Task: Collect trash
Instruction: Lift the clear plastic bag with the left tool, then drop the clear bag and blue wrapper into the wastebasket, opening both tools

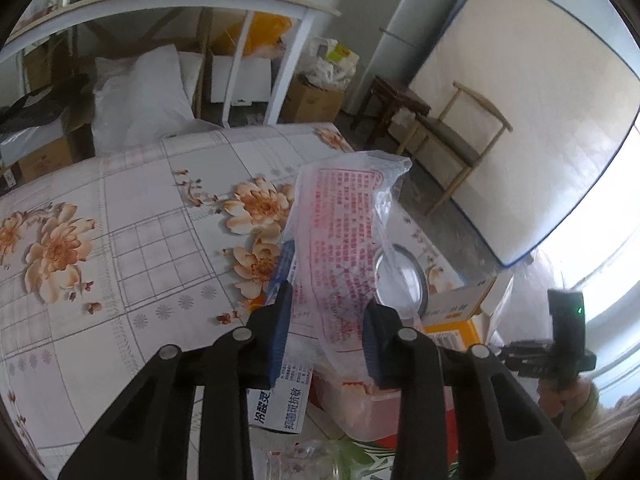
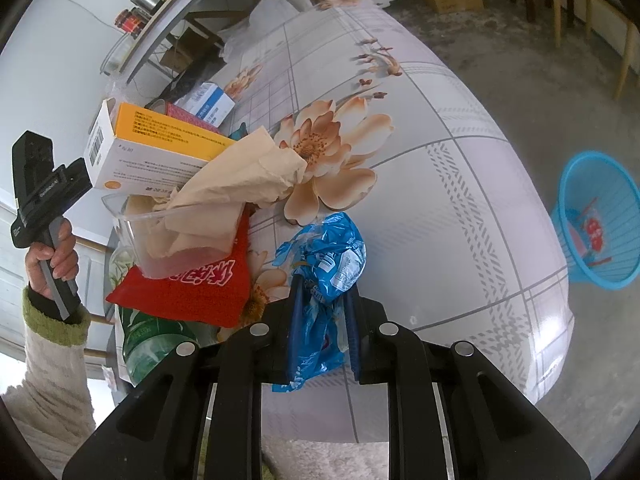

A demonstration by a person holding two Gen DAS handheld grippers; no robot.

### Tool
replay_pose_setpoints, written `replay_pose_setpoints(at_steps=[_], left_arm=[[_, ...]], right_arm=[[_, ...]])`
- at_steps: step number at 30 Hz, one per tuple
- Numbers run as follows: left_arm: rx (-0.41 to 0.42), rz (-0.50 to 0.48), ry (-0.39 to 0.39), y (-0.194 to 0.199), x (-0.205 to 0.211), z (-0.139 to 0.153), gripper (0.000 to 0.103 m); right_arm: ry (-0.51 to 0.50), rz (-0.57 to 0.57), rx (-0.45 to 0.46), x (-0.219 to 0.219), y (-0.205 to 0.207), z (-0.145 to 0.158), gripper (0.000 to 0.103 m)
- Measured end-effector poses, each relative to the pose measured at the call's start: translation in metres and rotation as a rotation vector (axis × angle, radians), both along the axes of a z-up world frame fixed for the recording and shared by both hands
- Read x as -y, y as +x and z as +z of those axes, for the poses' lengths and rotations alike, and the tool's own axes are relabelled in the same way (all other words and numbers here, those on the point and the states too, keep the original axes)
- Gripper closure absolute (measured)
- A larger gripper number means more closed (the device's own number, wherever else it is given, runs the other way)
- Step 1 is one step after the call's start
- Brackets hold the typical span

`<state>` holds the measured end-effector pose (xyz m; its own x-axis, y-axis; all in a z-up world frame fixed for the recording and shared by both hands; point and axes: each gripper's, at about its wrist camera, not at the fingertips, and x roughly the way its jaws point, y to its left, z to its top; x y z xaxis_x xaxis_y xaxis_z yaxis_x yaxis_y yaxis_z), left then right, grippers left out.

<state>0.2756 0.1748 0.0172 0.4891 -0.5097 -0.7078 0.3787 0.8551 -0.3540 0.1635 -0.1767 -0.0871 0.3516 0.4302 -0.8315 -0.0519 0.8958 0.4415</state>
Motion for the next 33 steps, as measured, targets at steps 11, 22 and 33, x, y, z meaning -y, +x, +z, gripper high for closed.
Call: replay_pose_setpoints(at_steps=[11, 22, 33], left_arm=[[0.079, 0.098, -0.136, -0.034, -0.029, 0.046, 0.077], [0.174, 0.022, -0.259, -0.098, 0.024, 0.084, 0.077], [0.128, -0.164, -0.249, -0.113, 0.146, 0.066, 0.077]], right_arm=[[0.013, -0.005, 0.018, 0.005, -0.003, 0.007, 0.088], [0.047, -0.014, 0.04, 0.02, -0.015, 0.024, 0.088], [0.061, -0.09, 0.117, 0.059, -0.039, 0.057, 0.088]])
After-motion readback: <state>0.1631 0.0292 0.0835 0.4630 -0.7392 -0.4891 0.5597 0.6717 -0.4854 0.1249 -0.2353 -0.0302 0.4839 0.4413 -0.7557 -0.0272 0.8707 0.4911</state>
